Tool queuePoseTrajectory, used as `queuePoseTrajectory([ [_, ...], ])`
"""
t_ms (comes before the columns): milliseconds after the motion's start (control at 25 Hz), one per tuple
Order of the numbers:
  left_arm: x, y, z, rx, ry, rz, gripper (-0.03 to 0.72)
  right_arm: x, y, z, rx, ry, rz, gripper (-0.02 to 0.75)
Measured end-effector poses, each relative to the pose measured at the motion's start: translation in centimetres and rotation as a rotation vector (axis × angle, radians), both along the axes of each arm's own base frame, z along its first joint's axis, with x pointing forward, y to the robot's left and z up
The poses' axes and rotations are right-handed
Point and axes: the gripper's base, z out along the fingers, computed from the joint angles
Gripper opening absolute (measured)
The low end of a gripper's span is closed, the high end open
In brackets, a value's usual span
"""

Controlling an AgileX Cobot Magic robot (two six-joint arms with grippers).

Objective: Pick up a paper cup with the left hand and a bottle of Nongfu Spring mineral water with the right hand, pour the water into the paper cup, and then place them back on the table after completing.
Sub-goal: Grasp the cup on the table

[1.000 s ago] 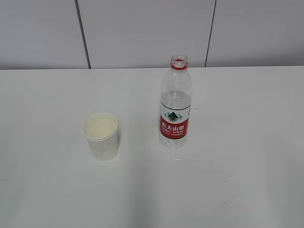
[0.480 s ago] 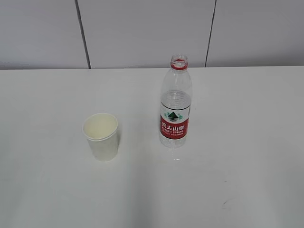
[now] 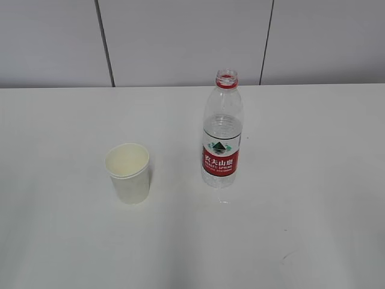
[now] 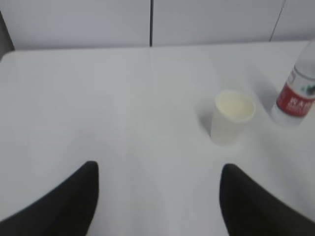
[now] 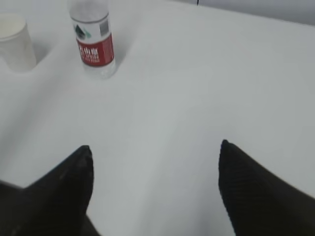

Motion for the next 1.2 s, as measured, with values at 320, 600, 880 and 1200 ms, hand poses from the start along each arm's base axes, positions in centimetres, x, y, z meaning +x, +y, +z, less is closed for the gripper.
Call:
queuePoseTrajectory([
  [320, 2.7, -0.1, 1.4, 0.036, -0.268, 0.0, 0.501, 4.7, -0.1, 2.5, -0.015, -0.203, 0.016, 0.587],
  [600, 7.4, -0.2, 0.7, 0.026, -0.348, 0.016, 0.501, 9.1, 0.1, 3.0, 0.08, -0.257, 0.015, 0.587],
  [880, 11.5, -0.3, -0.2, 0.005, -0.303, 0.039, 0.501, 14.1, 0.0, 1.8, 0.008, -0.207, -0.005, 0.587],
  [1200, 13.7, -1.0, -1.5, 0.006, -0.206, 0.002, 0.501, 16.2, -0.4, 0.9, -0.312, -0.233, 0.042, 0.587],
])
